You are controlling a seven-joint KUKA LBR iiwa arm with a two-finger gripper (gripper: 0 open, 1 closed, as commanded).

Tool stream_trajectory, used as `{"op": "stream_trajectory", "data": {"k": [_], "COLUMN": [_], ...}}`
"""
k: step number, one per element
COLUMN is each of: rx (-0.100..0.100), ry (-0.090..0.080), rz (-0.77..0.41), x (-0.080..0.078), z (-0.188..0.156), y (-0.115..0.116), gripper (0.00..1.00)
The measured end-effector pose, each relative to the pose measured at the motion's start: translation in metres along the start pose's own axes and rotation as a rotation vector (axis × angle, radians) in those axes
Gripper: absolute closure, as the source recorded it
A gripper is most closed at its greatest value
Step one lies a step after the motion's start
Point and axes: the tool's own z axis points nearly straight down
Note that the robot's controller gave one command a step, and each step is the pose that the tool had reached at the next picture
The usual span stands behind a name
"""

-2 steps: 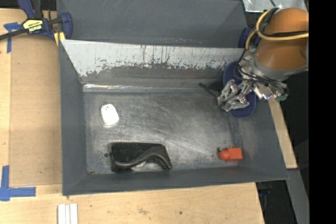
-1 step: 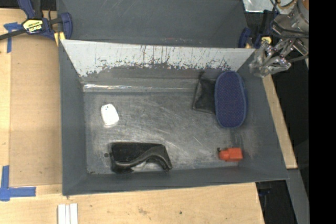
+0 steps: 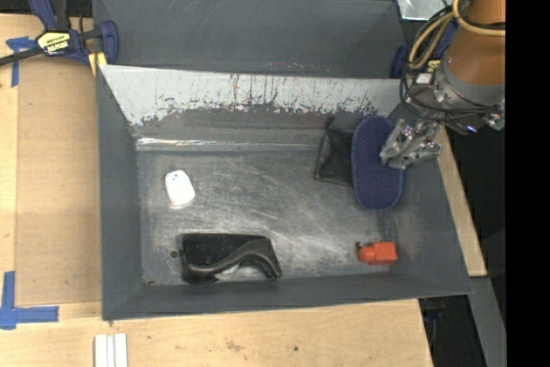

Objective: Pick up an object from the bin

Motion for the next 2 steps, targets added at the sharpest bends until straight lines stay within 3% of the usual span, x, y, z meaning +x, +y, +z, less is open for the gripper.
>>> {"op": "stream_trajectory", "data": {"k": [1, 2], "rx": [0.006, 0.005], "ry": [-0.002, -0.002], "rz": [0.003, 0.198], "x": [0.0, -0.015], "z": [-0.004, 0.091], "y": [-0.001, -0.004], "gripper": [0.0, 0.0]}}
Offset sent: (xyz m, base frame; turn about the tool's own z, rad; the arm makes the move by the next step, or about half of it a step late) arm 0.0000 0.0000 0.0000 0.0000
